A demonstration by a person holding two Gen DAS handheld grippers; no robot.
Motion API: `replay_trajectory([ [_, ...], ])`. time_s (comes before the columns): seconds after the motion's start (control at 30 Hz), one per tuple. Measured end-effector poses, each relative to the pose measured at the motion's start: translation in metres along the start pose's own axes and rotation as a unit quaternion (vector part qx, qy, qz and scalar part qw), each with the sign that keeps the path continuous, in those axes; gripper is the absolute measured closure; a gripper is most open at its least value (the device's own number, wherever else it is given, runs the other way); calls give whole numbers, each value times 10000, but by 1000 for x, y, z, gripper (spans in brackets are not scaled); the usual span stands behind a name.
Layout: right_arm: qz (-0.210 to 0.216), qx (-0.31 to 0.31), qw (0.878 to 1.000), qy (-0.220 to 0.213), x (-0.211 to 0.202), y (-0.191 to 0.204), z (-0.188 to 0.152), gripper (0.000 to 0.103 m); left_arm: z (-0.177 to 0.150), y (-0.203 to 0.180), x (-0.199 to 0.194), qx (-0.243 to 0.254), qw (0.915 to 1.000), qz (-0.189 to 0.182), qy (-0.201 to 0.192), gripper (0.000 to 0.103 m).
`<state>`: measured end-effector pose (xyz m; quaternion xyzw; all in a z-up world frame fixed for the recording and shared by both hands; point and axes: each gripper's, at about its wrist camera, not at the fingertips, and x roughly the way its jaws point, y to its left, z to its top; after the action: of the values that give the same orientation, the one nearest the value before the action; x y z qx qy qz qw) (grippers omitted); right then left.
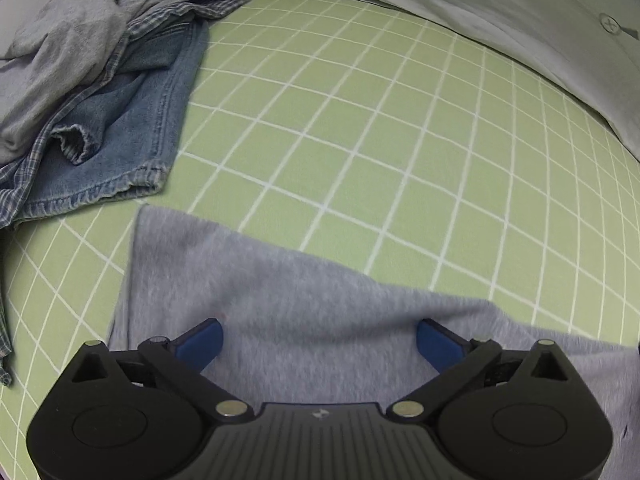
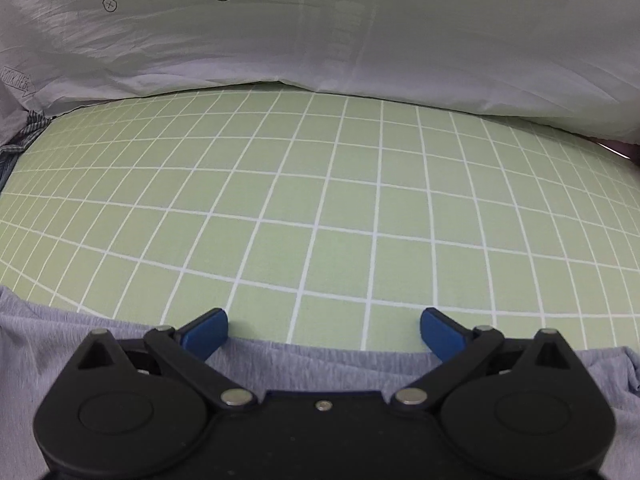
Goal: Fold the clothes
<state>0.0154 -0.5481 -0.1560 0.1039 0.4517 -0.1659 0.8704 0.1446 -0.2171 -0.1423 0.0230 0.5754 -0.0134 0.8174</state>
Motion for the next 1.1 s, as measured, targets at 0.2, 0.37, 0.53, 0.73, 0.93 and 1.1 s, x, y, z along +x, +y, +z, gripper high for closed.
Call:
replay_trajectory([
  [0.2, -95, 412, 9991, -101, -38, -11, -14, 0, -5, 44, -17, -386, 9990, 177, -138, 1],
  [0.37, -218, 503, 9985, -27, -73, -11, -44, 0, -30, 87, -26, -593, 9980, 195, -56, 1],
  [0.53, -302, 816, 9961, 162, -100, 0, -74, 0, -53, 109, -24, -541, 9985, 13, 85, 17],
  [0.73, -575, 926, 9940, -96, -137, 25, -82, 0, -63, 108, -30, 235, 9991, -329, -136, 58],
  [0.93, -809, 921, 9922, -227, -155, 54, -96, 0, -64, 115, -32, 319, 9966, -682, -341, 94],
  [1.1, -884, 1041, 9905, -163, -163, 66, -119, 0, -55, 131, -37, 309, 9962, -309, -756, 94],
])
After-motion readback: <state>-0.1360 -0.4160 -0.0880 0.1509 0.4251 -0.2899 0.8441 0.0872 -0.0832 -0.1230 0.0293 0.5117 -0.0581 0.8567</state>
